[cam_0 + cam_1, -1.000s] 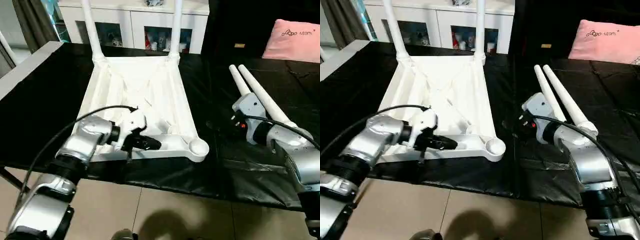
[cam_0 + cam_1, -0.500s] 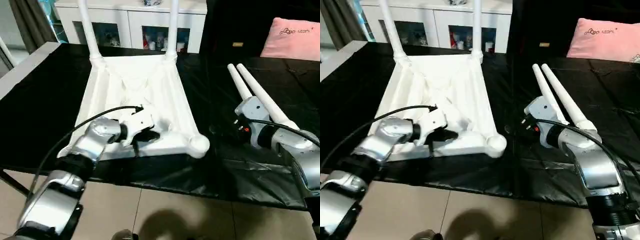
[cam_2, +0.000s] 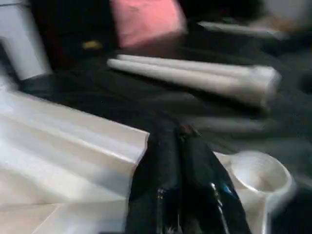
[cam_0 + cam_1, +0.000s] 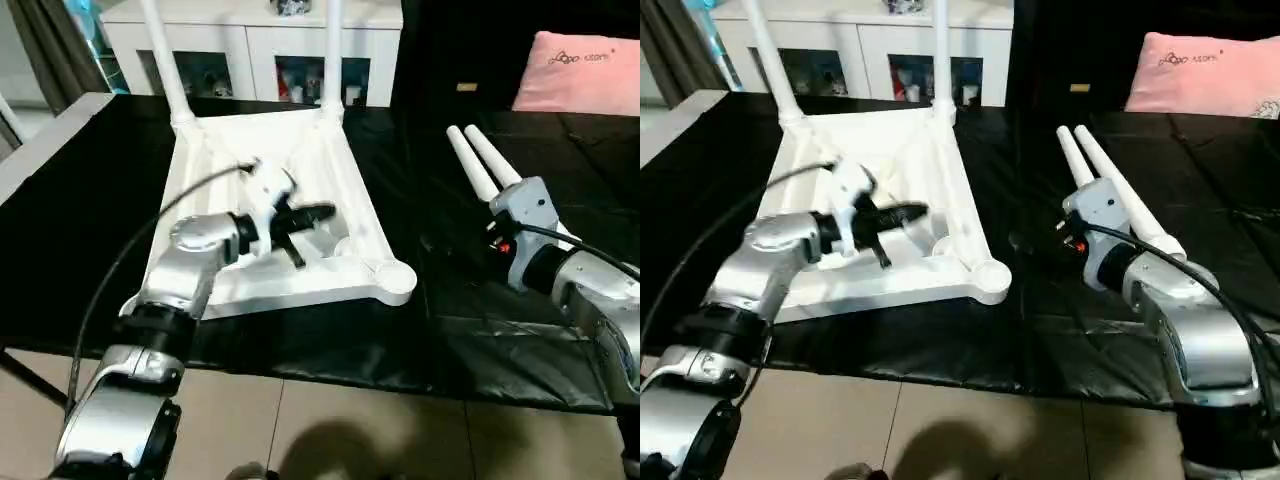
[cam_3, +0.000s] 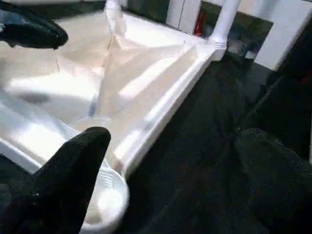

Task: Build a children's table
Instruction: Rotate table base

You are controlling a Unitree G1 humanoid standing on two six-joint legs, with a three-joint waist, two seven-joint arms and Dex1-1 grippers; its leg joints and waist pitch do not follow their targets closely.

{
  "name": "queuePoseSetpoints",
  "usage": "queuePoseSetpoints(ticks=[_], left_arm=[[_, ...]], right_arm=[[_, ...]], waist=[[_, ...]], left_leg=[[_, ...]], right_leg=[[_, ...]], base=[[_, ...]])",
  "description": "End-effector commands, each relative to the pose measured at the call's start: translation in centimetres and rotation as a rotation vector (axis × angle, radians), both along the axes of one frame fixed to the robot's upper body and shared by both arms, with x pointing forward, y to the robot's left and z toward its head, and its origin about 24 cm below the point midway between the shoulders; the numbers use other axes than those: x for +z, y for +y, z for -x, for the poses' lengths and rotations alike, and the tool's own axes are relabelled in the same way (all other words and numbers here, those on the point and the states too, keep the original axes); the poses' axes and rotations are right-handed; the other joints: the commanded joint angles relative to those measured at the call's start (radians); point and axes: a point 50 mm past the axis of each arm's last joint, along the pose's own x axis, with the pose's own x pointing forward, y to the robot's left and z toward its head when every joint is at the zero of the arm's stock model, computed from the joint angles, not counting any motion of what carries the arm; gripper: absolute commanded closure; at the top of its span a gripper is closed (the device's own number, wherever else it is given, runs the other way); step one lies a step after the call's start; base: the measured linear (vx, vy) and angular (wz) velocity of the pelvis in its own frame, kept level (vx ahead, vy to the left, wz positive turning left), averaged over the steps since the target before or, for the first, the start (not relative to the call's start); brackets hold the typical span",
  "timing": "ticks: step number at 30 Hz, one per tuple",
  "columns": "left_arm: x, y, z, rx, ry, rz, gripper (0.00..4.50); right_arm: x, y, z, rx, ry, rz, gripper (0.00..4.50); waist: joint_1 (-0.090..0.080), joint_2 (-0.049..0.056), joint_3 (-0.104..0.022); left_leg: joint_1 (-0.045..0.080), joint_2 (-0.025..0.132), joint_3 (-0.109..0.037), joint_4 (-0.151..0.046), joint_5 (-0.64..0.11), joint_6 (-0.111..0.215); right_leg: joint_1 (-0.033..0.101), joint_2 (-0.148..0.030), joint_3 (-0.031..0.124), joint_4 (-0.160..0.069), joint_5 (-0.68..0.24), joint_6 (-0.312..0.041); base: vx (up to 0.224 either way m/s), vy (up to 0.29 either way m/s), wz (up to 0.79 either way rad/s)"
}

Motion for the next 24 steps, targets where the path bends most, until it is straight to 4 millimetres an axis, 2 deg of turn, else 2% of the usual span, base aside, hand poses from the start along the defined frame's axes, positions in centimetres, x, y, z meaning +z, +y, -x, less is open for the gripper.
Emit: queuePoseSetpoints(ticks=[1,2,3,4,5,6,7,8,9,11,12,13,14,16,17,18,19,22,24], left_arm=[[0.9,1.8,0.4,0.215,-0.012,0.068,4.03],[0.9,2.6,0.9,0.301,-0.021,0.071,3.94],[0.9,2.6,0.9,0.303,-0.022,0.071,3.83],[1.0,3.1,1.4,0.355,-0.024,0.069,3.69],[1.0,3.7,1.7,0.441,-0.02,0.037,3.69],[1.0,4.1,1.9,0.53,-0.013,0.018,3.63],[1.0,4.6,2.0,0.631,-0.014,-0.032,3.5],[1.0,4.7,2.0,0.645,-0.014,-0.039,3.3],[0.8,5.4,2.2,0.749,0.023,-0.091,3.25],[0.9,5.3,2.3,0.732,0.032,-0.077,3.17],[0.9,5.1,2.4,0.716,0.048,-0.058,3.05],[0.8,4.9,2.6,0.699,0.066,-0.045,2.94],[0.9,4.7,2.8,0.699,0.073,-0.039,2.85],[0.9,4.4,3.0,0.686,0.076,-0.034,2.69],[0.9,4.2,3.2,0.672,0.076,-0.031,2.69],[0.9,4.1,3.3,0.669,0.08,-0.029,2.6],[0.8,4.0,3.6,0.67,0.084,-0.028,2.45],[0.7,4.1,3.9,0.688,0.069,-0.038,2.29],[0.5,4.0,4.2,0.689,0.074,-0.046,2.16]], right_arm=[[-0.3,-0.3,0.5,-0.154,0.018,-0.123,0.0],[-0.7,-0.2,0.7,-0.221,0.021,-0.189,0.0],[-0.7,-0.2,0.7,-0.223,0.022,-0.19,0.0],[-1.0,-0.2,0.8,-0.263,0.024,-0.233,0.0],[-1.2,-0.1,0.8,-0.301,0.032,-0.254,0.0],[-1.5,0.2,0.8,-0.324,0.044,-0.256,0.0],[-1.7,0.6,0.8,-0.333,0.045,-0.233,0.0],[-1.7,0.6,0.8,-0.334,0.045,-0.229,0.0],[-1.7,1.1,0.6,-0.333,-0.015,-0.162,0.0],[-1.6,1.0,0.5,-0.355,-0.058,-0.122,0.0],[-1.6,1.1,0.6,-0.342,-0.067,-0.148,0.0],[-1.6,1.2,0.7,-0.362,-0.074,-0.192,0.0],[-1.6,1.1,0.8,-0.381,-0.084,-0.182,0.0],[-1.7,0.7,0.7,-0.427,-0.099,-0.145,0.0],[-1.7,0.8,0.7,-0.431,-0.103,-0.155,0.0],[-1.7,0.8,0.7,-0.442,-0.099,-0.17,0.0],[-1.7,0.7,0.7,-0.462,-0.099,-0.159,0.0],[-1.7,0.7,0.8,-0.481,-0.104,-0.146,0.0],[-1.8,0.9,1.0,-0.481,-0.099,-0.193,0.0]], waist=[[-0.004,-0.014,-0.076],[-0.006,-0.012,-0.076],[-0.01,-0.014,-0.074],[-0.012,-0.012,-0.076],[-0.015,-0.025,-0.075],[-0.019,-0.033,-0.072],[-0.019,-0.026,-0.07],[-0.021,-0.023,-0.067],[-0.022,-0.025,-0.065],[-0.023,-0.023,-0.063],[-0.025,-0.026,-0.064],[-0.024,-0.022,-0.064],[-0.028,-0.022,-0.064],[-0.029,-0.025,-0.066],[-0.03,-0.024,-0.067],[-0.03,-0.018,-0.067],[-0.032,-0.021,-0.068],[-0.032,-0.02,-0.068],[-0.031,-0.012,-0.069]], left_leg=[[0.018,0.017,-0.004,-0.064,-0.22,0.031],[0.016,0.022,-0.007,-0.067,-0.215,0.024],[0.014,0.022,-0.007,-0.069,-0.216,0.027],[0.02,0.02,-0.006,-0.067,-0.224,0.018],[0.015,0.016,-0.003,-0.068,-0.216,0.023],[0.013,0.018,-0.003,-0.07,-0.207,0.02],[0.014,0.019,-0.005,-0.071,-0.211,0.017],[0.018,0.017,-0.004,-0.071,-0.229,0.012],[0.02,0.015,-0.004,-0.072,-0.247,0.005],[0.019,0.01,-0.005,-0.072,-0.26,-0.005],[0.018,0.007,-0.004,-0.071,-0.264,-0.005],[0.018,0.006,-0.006,-0.071,-0.267,-0.003],[0.012,0.007,-0.009,-0.073,-0.27,-0.002],[0.011,0.007,-0.008,-0.073,-0.26,-0.001],[0.01,0.008,-0.009,-0.074,-0.256,-0.001],[0.01,0.006,-0.008,-0.073,-0.255,0.0],[0.009,0.007,-0.008,-0.072,-0.25,0.0],[0.006,0.004,-0.006,-0.071,-0.239,0.005],[0.007,0.006,-0.007,-0.072,-0.238,0.006]], right_leg=[[0.049,-0.053,0.037,-0.085,-0.319,-0.165],[0.051,-0.055,0.038,-0.08,-0.303,-0.169],[0.047,-0.055,0.037,-0.082,-0.306,-0.165],[0.045,-0.052,0.037,-0.083,-0.325,-0.155],[0.045,-0.05,0.037,-0.088,-0.329,-0.147],[0.045,-0.046,0.038,-0.085,-0.324,-0.137],[0.044,-0.049,0.037,-0.083,-0.339,-0.132],[0.039,-0.047,0.038,-0.091,-0.383,-0.108],[0.037,-0.046,0.038,-0.098,-0.422,-0.082],[0.035,-0.05,0.036,-0.105,-0.466,-0.052],[0.033,-0.05,0.036,-0.109,-0.486,-0.039],[0.031,-0.05,0.036,-0.11,-0.49,-0.035],[0.033,-0.049,0.035,-0.108,-0.481,-0.033],[0.032,-0.046,0.036,-0.105,-0.445,-0.038],[0.034,-0.046,0.036,-0.102,-0.431,-0.04],[0.033,-0.044,0.037,-0.102,-0.415,-0.043],[0.035,-0.045,0.037,-0.099,-0.4,-0.047],[0.037,-0.043,0.037,-0.099,-0.383,-0.047],[0.036,-0.043,0.038,-0.098,-0.367,-0.048]], base=[[0.0,0.0,0.0],[0.0,0.0,0.0],[0.0,0.0,0.0],[0.0,0.0,0.0],[0.0,0.0,0.0],[0.0,0.0,0.0],[0.0,0.0,0.0],[0.0,0.0,0.0],[0.0,0.0,0.0],[0.0,0.0,0.0],[0.0,0.0,0.0],[0.0,0.0,0.0],[0.0,0.0,0.0],[0.0,0.0,0.0],[0.0,0.0,0.0],[0.0,0.0,0.0],[0.0,0.0,0.0],[0.0,0.0,0.0],[0.0,0.0,0.0]])
